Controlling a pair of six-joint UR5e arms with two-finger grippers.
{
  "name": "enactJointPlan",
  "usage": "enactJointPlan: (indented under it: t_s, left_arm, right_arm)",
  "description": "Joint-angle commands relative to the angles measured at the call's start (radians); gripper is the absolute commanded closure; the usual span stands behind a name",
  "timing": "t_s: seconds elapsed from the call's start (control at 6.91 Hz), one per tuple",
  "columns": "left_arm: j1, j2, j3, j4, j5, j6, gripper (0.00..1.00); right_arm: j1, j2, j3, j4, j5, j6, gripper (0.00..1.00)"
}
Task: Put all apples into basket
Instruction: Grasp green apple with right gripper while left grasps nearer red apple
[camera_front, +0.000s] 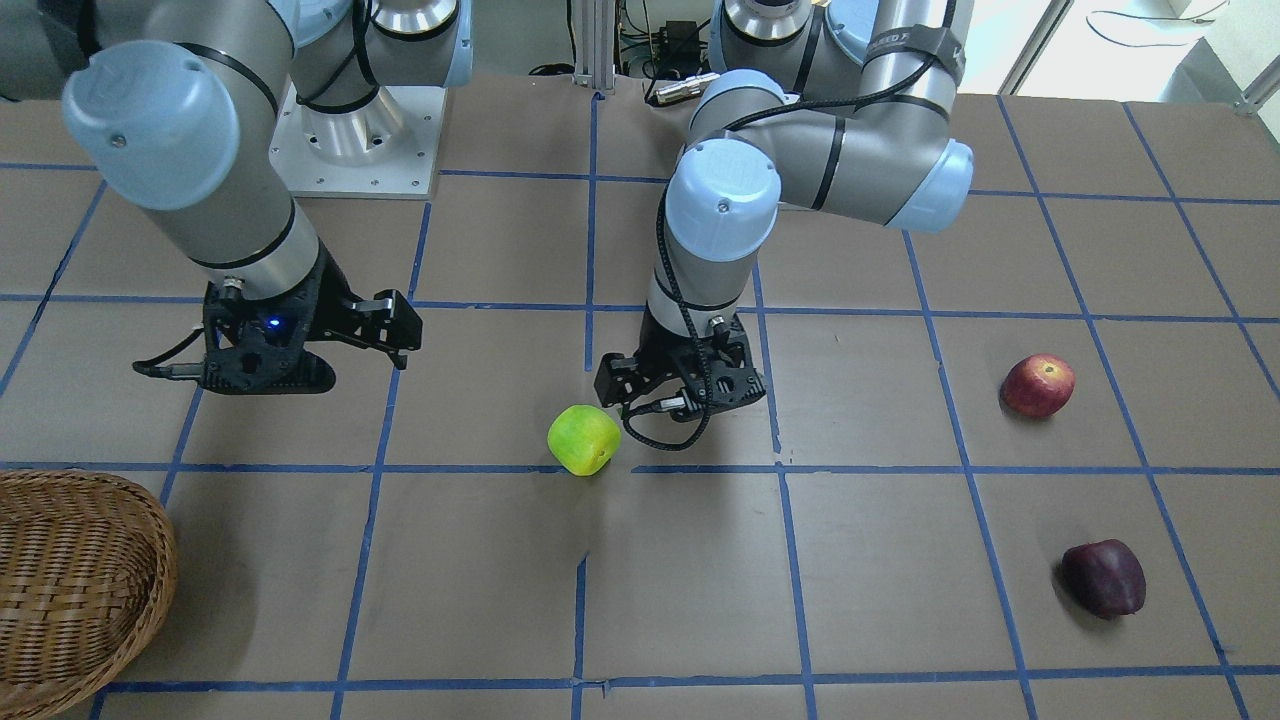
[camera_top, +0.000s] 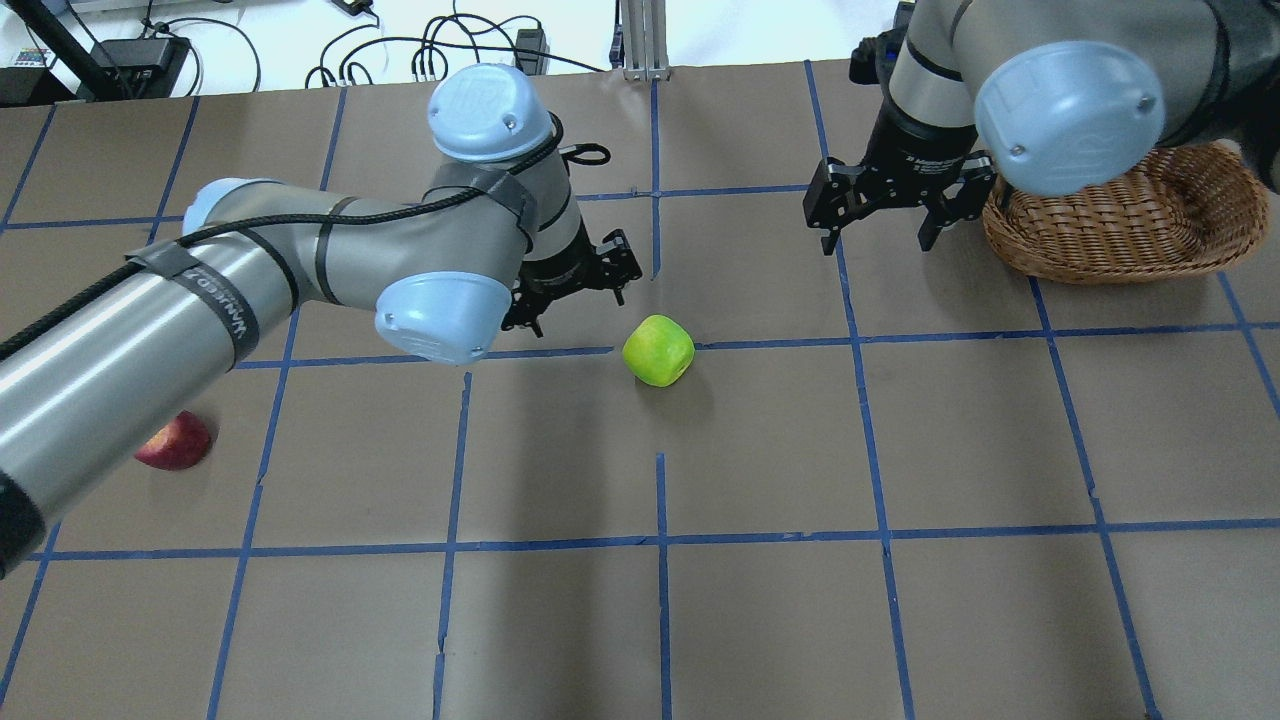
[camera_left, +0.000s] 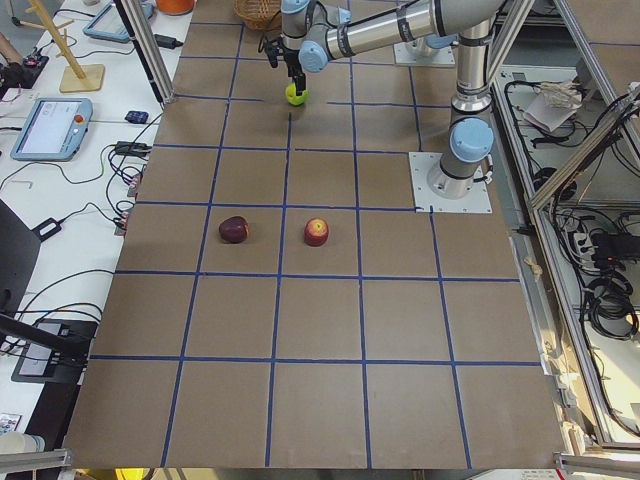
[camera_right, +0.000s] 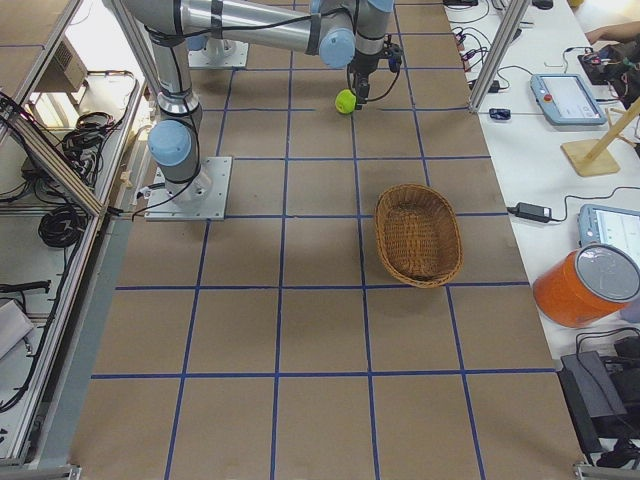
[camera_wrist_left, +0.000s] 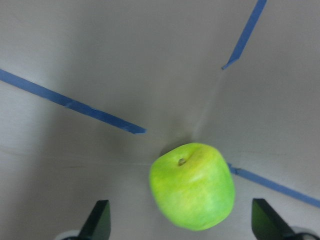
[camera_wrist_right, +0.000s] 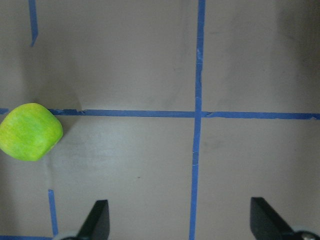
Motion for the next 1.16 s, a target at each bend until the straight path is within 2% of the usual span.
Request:
enactJointPlan:
  t_s: [0.0, 0.29, 0.58, 0.87, 1.01]
  left_arm:
    - [0.242, 0.094, -0.106, -0.023, 0.083, 0.453, 0.00]
    - [0.454, 0.121, -0.169, 0.014, 0.083, 0.827, 0.00]
    - [0.681, 0.111, -0.160, 0.061, 0.077, 1.091, 0.00]
    - [0.827, 0.083, -0.178, 0.101, 0.065, 1.302, 0.00]
    - [0.851, 0.068, -0.186, 0.104, 0.048, 1.351, 0.00]
  right_arm:
    - [0.085, 0.101, 0.000, -0.104, 0.014, 0.236, 0.00]
    - [0.137, 0.170, 0.000, -0.158, 0.101, 0.453, 0.00]
    - [0.144, 0.239, 0.000, -0.221, 0.205, 0.619, 0.00]
    - [0.177, 0.299, -0.002, -0.265, 0.233, 0.657, 0.00]
    - [0.179, 0.316, -0.002, -0.270, 0.233, 0.660, 0.00]
